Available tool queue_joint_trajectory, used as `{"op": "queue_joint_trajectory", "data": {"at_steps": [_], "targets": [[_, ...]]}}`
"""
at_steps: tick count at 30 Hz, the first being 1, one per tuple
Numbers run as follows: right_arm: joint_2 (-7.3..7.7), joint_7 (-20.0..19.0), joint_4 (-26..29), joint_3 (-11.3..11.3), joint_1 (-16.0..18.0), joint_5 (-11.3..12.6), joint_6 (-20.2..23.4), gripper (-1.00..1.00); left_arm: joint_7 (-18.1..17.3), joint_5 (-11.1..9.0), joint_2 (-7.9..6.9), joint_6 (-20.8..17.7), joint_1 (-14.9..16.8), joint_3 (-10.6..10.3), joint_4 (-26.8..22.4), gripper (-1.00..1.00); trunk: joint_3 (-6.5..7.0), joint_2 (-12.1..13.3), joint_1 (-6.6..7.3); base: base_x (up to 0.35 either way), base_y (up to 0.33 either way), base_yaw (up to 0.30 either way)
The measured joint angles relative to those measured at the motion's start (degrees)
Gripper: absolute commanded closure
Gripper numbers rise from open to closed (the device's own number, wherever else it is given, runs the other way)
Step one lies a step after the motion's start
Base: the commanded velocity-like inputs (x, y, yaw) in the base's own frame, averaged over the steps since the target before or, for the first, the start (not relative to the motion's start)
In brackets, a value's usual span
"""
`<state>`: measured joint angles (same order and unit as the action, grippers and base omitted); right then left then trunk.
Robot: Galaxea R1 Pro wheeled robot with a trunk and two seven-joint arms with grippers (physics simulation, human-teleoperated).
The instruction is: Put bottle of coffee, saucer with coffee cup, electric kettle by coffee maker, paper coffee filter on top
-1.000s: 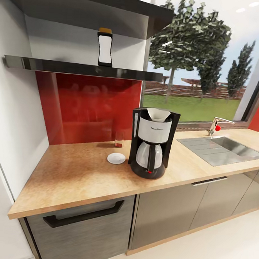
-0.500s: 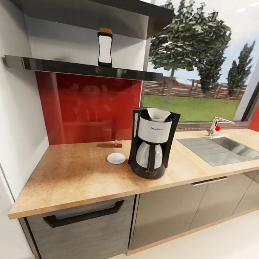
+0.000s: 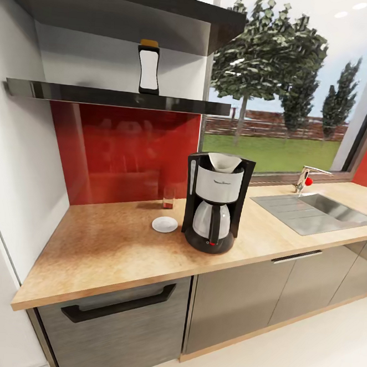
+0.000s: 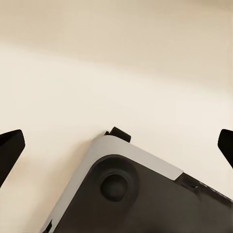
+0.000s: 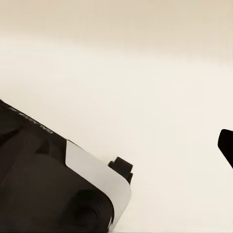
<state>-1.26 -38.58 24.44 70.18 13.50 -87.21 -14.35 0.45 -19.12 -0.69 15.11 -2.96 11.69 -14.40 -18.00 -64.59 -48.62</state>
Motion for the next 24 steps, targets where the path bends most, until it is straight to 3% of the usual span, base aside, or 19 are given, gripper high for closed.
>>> {"op": "queue_joint_trajectory", "data": {"at_steps": [4, 6, 10, 11, 12, 14, 19, 24], "targets": [[0.26, -3.2, -0.7, 0.2, 0.2, -1.9, -0.6, -1.00, 0.0, 0.0, 0.00, 0.0, 0.0, 0.0, 0.0, -1.00, 0.00, 0.0, 0.00, 0.000, 0.000, 0.000], [0.53, -7.1, -0.7, 0.3, 0.4, -2.6, -0.5, -1.00, 0.0, 0.0, 0.00, 0.0, 0.0, 0.0, 0.0, -1.00, 0.00, 0.0, 0.00, 0.000, 0.000, 0.000], [1.78, -10.3, -0.5, 0.5, 0.6, -2.3, -0.3, -1.00, 0.0, 0.0, 0.00, 0.0, 0.0, 0.0, 0.0, -1.00, 0.00, 0.0, 0.00, 0.000, 0.000, 0.000], [2.49, -11.1, -0.5, 0.6, 0.6, -0.9, -0.3, -1.00, 0.0, 0.0, 0.00, 0.0, 0.0, 0.0, 0.0, -1.00, 0.00, 0.0, 0.00, 0.000, 0.000, 0.000], [3.43, -11.9, -0.4, 0.5, 0.6, 4.3, -0.2, -1.00, 0.0, 0.0, 0.00, 0.0, 0.0, -0.1, 0.0, -1.00, 0.00, 0.0, 0.00, 0.000, 0.000, 0.000], [3.77, -12.2, -0.3, 0.4, 0.6, 6.6, -0.2, -1.00, 0.0, 0.0, 0.00, 0.0, 0.0, -0.1, 0.0, -1.00, 0.00, 0.0, 0.00, 0.028, -0.002, 0.000], [4.07, -12.6, -0.2, 0.5, 0.6, 8.6, -0.1, -1.00, 0.0, 0.0, 0.00, 0.0, 0.0, -0.1, 0.0, -1.00, 0.00, 0.0, 0.02, 0.125, -0.111, 0.000], [4.09, -12.5, -0.3, 0.5, 0.6, 8.9, -0.1, -1.00, -0.1, 0.0, 0.03, 0.0, 0.0, -0.1, 0.0, -1.00, 0.00, 0.0, 0.00, 0.058, -0.067, -0.007]]}}
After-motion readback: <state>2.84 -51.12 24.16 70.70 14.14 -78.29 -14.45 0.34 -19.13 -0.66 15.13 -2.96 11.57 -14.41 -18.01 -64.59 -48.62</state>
